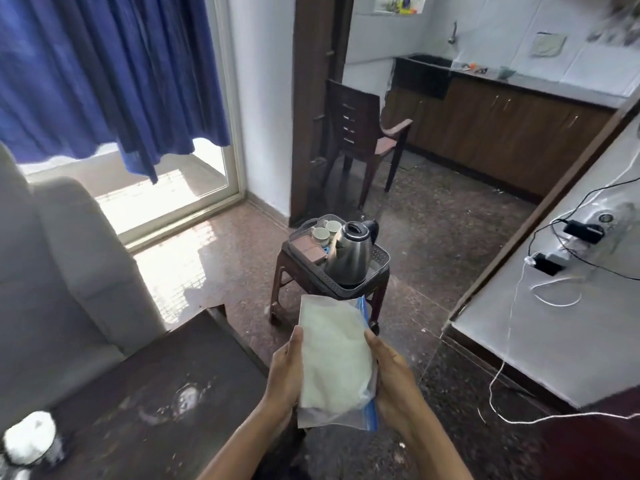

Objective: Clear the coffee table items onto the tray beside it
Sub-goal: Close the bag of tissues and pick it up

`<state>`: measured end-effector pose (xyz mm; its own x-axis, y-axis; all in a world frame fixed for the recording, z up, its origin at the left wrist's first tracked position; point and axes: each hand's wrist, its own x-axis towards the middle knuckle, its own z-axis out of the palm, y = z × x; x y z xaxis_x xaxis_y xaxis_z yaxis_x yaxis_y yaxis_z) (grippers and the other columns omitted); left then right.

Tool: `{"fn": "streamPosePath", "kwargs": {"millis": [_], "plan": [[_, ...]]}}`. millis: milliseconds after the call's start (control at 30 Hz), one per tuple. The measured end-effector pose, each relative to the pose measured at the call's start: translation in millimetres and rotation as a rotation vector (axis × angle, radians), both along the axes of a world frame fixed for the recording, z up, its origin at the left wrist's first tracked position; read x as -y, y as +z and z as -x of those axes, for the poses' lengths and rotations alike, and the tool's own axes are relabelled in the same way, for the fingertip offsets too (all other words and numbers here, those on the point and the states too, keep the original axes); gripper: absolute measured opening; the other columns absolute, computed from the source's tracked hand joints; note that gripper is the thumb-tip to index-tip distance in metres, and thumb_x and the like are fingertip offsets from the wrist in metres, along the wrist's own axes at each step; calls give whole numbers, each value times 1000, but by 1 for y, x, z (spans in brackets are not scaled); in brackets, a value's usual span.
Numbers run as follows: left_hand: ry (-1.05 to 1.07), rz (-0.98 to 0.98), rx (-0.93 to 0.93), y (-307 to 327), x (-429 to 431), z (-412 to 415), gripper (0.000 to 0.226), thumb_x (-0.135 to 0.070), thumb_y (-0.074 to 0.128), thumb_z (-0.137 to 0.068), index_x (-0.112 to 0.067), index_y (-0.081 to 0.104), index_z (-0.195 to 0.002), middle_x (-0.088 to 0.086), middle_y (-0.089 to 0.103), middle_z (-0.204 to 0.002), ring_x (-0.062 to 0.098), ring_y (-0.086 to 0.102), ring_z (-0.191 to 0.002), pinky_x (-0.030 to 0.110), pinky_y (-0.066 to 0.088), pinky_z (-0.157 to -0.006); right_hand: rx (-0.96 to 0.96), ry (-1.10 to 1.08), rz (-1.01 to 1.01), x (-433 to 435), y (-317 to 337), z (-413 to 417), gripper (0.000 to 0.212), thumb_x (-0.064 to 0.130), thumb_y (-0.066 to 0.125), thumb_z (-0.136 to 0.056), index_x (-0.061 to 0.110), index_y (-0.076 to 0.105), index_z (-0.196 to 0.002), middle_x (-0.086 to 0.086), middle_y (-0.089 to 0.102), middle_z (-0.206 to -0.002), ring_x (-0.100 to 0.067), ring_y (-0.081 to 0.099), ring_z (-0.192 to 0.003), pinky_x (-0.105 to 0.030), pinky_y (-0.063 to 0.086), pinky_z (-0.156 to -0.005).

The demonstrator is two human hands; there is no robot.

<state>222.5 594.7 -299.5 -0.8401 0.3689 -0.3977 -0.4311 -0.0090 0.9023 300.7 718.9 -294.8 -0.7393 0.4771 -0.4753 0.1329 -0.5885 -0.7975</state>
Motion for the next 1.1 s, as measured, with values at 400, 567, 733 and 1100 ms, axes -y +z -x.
{"fn": "streamPosePath", "kwargs": {"millis": [400, 567, 733, 1100], "plan": [[-164, -93, 113, -17, -169, 117, 38, -29, 37, -99, -11, 67, -85, -5, 75, -72, 3, 69, -64, 14, 50, -52, 111, 66, -85, -187, -6, 103, 29, 18, 60, -81, -1, 64, -102, -18, 69, -99, -31, 66, -90, -44, 54, -78], [-235, -75, 138, -19, -219, 164, 37, -31, 38, -99, -15, 68, -84, -7, 74, -72, 6, 69, -65, 20, 54, -59, 137, 57, -88, -250, -12, 142, 23, 8, 56, -87, -1, 60, -107, -15, 65, -99, -30, 61, -90, -37, 56, -63], [-273, 41, 75, -20, -259, 222, 23, -18, 40, -99, -15, 63, -93, 1, 67, -83, 11, 62, -63, 18, 47, -54, 187, -15, -106, -324, -29, 190, 6, 8, 57, -86, 8, 62, -90, -16, 62, -97, -31, 57, -88, -40, 48, -72], [-367, 849, -476, -71, -353, 319, 62, -39, 67, -76, -27, 45, -132, 1, 43, -139, 25, 42, -126, 39, 35, -105, 366, 123, -764, -492, -80, 337, 22, -10, 58, -79, -10, 63, -100, -11, 61, -85, -19, 53, -65, -5, 40, -49]]}}
